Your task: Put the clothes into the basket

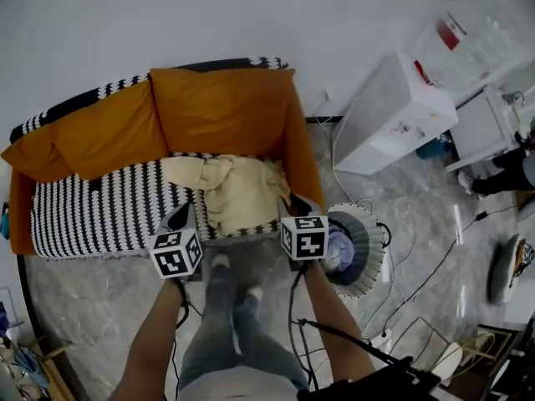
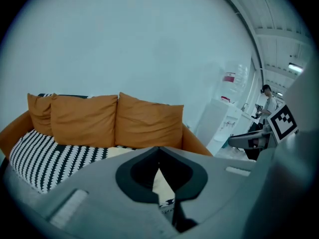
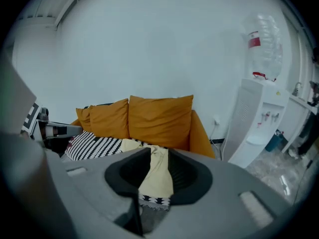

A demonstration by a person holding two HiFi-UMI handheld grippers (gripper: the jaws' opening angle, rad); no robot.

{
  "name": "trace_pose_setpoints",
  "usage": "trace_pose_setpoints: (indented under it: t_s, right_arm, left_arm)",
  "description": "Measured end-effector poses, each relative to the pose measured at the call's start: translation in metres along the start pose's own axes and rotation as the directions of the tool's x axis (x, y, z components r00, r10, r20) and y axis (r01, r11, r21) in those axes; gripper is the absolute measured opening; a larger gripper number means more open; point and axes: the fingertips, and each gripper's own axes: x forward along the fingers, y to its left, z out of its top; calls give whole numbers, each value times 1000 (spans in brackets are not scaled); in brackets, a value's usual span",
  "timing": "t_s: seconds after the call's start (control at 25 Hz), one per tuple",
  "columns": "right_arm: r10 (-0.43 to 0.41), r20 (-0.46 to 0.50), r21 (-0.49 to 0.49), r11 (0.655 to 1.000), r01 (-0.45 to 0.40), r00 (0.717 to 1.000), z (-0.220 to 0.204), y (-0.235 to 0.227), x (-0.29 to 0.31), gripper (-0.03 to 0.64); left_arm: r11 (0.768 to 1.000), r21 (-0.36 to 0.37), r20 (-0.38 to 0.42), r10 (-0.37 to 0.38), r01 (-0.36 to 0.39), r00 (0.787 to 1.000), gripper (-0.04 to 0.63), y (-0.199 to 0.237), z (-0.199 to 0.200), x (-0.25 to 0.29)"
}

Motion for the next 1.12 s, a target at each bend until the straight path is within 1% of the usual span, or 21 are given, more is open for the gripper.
trace_pose_setpoints:
  t_s: [0.28,0.48,0.64,0.84,1.04,1.12]
  right_arm:
    - [15,-51,-7,1000,-15,999,-1,27,63,117]
    - [9,-95,1,1000,-9,995,-12,30,101,117]
    - [-4,-132,20,1000,7,991,-24,29,138,117]
    - [-15,-172,68,997,27,985,-43,29,180,117]
    - [-59,-212,73,994,76,975,-66,18,219,117]
    - [-75,-227,89,991,97,971,-75,12,233,117]
  left_arm:
    - [998,-45,-34,49,-50,998,-6,60,-14,26]
    - [997,-54,-68,49,-52,996,-6,87,-23,57]
    - [997,-63,-105,35,-41,994,-6,105,-35,87]
    - [996,-69,-156,42,-54,987,-6,132,-54,119]
    - [995,-76,-185,46,-61,982,-6,153,-70,153]
    - [995,-77,-196,47,-63,979,-6,160,-76,166]
